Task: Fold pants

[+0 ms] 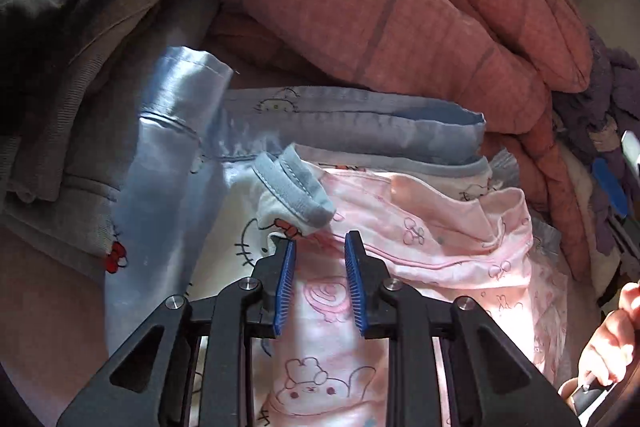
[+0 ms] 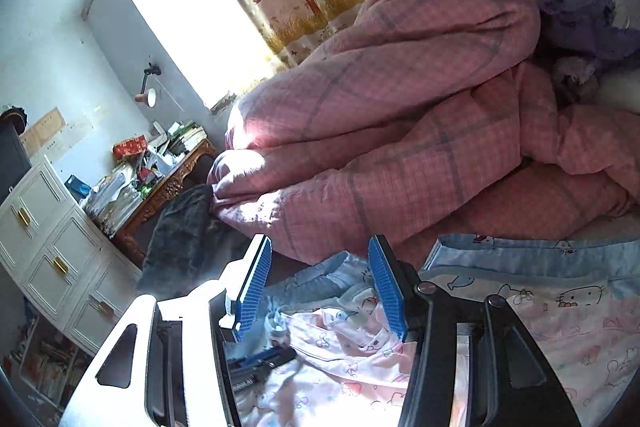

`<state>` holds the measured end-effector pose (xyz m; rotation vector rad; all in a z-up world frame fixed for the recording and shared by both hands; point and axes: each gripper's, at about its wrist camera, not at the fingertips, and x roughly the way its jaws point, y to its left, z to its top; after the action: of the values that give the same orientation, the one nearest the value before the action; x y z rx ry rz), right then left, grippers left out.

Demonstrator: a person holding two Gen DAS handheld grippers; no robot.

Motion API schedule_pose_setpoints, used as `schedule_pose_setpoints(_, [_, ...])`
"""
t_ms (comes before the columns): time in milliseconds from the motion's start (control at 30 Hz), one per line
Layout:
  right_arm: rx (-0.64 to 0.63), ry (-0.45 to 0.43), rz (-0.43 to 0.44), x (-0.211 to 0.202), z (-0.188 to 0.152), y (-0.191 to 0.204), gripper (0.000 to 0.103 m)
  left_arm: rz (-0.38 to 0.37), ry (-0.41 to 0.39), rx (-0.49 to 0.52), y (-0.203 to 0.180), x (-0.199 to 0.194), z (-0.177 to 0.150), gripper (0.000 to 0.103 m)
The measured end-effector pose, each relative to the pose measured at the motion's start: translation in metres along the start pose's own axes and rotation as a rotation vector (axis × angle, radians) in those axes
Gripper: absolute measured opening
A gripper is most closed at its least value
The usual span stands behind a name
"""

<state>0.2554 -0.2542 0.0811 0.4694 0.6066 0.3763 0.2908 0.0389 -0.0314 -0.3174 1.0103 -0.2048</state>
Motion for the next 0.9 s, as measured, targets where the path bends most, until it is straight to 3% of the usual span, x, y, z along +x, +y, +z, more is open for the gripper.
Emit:
schedule_pose_setpoints(67, [-0.031,0.049,-0.03,0.017,-0.01,-0.012,0.053,0.058,-0.038,0.021,0.002,-0.008,0.007,0.023])
schedule_pose_setpoints(167, [-0.056,0.12,-0.088,0.034,-0.018,-0.026,0.053,0.14,-0.038,0.13,-0.006,-0.011,0.013,0.024])
schedule_pose_setpoints(300, [-0.055,0.167,-0.109,0.038,-0.018,-0.036,0.053,-0.019,0.047,0.226,-0.02,-0.011,0.007,0.028])
schedule_pose_setpoints(400, [-0.102,0.222,-0.123,0.042,-0.02,-0.036,0.053,0.09,0.054,0.272,-0.033,0.004,0.005,0.028])
schedule_pose_setpoints(500, [-0.121,0.268,-0.096,0.048,-0.026,-0.037,0.053,0.1,0.127,0.259,-0.035,0.029,0.01,0.028])
schedule_pose_setpoints(600, [-0.144,0.314,-0.054,0.062,-0.035,-0.036,0.052,0.089,0.101,0.241,-0.035,0.031,0.01,0.028])
schedule_pose_setpoints(633, [-0.149,0.317,-0.056,0.069,-0.038,-0.036,0.046,0.084,0.083,0.234,-0.034,0.028,0.01,0.027])
schedule_pose_setpoints(667, [-0.154,0.314,-0.064,0.075,-0.041,-0.036,0.037,0.076,0.066,0.234,-0.035,0.025,0.01,0.008])
schedule_pose_setpoints(700, [-0.159,0.313,-0.087,0.081,-0.043,-0.035,0.031,0.075,0.06,0.24,-0.035,0.022,0.01,0.0])
schedule_pose_setpoints(767, [-0.178,0.296,-0.146,0.09,-0.047,-0.035,0.005,0.096,0.015,0.26,-0.038,0.013,0.007,0.0])
schedule_pose_setpoints(900, [-0.19,0.169,-0.177,0.08,-0.043,-0.036,0.004,0.138,-0.095,0.287,-0.042,-0.022,0.002,0.0])
